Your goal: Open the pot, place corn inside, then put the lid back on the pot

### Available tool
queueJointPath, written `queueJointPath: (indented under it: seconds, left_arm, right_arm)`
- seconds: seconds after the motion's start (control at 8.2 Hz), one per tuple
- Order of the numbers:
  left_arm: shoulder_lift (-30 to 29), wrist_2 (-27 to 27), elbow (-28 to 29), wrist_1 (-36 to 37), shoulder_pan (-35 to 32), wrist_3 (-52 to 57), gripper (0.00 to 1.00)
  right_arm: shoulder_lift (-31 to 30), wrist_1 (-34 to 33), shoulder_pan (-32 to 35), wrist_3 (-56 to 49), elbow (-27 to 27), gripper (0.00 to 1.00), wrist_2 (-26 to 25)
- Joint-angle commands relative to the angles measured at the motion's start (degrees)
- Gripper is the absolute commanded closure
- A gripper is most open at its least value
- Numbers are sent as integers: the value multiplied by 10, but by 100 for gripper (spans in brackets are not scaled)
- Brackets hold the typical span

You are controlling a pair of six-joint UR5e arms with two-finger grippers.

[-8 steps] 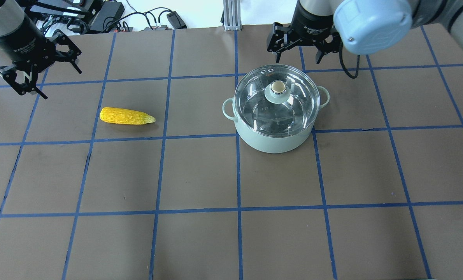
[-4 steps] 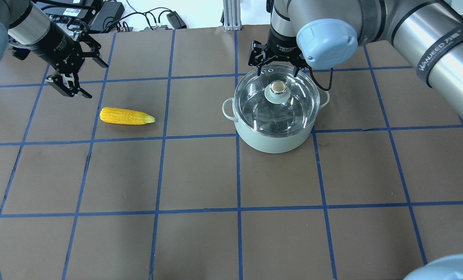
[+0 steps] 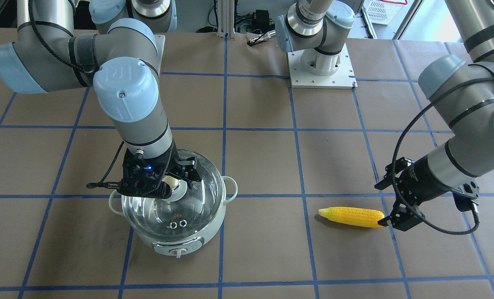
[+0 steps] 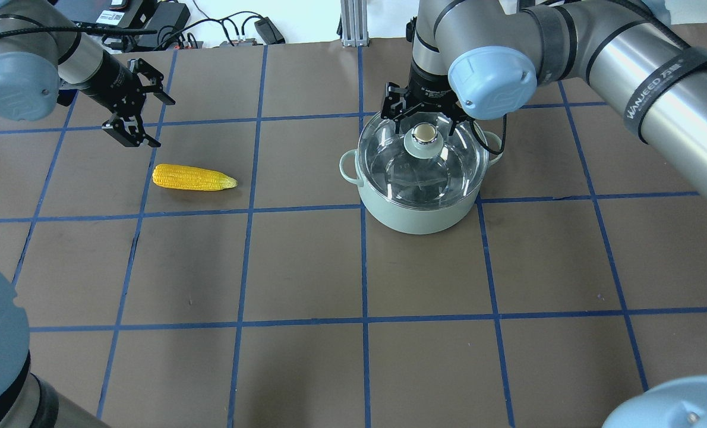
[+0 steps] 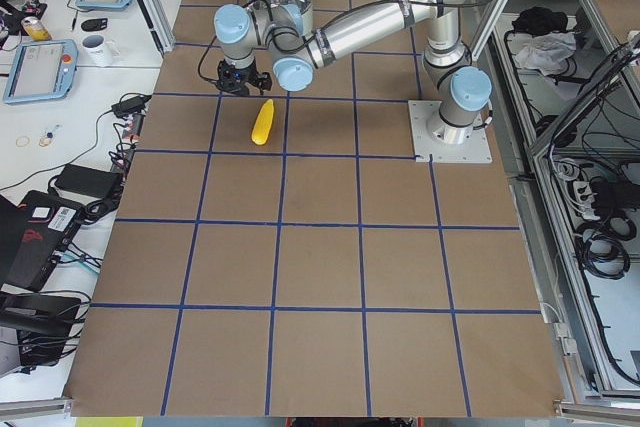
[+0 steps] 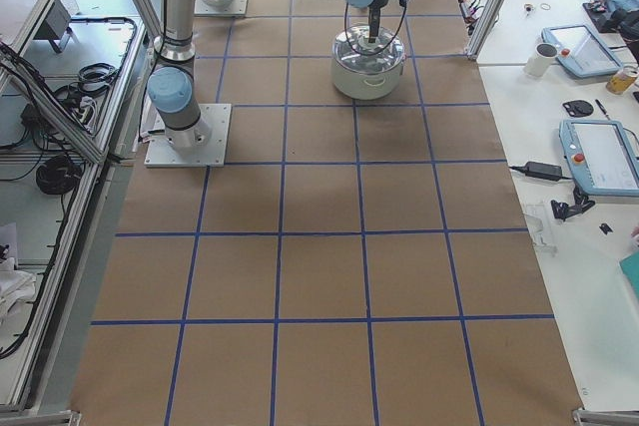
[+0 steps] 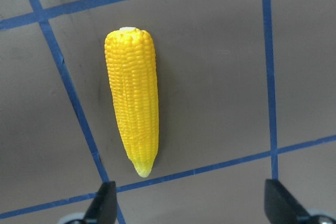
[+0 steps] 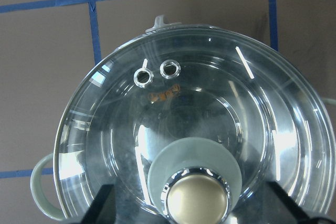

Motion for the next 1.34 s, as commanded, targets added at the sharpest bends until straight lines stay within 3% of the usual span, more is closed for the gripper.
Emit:
queueJointPath:
  seconds: [0.0, 0.24, 0.61, 1.1, 1.22]
  left_arm:
    - [-39, 0, 0, 42, 18, -76, 0]
    - [-47, 3, -5, 49, 18, -74, 0]
    - [-71, 2, -6, 51, 18, -79, 0]
    - [-68, 7, -40, 40, 23, -78, 0]
    - [-69, 15, -54, 41, 24, -77, 0]
  right_arm:
    - [1, -1, -1, -4, 6, 0, -1]
    - [2, -2, -1, -6, 8, 0, 0]
    - [2, -2, -1, -6, 18, 10, 5]
    - [2, -4, -1, -20, 18, 32, -3]
    - [1, -4, -2, -22, 18, 45, -4]
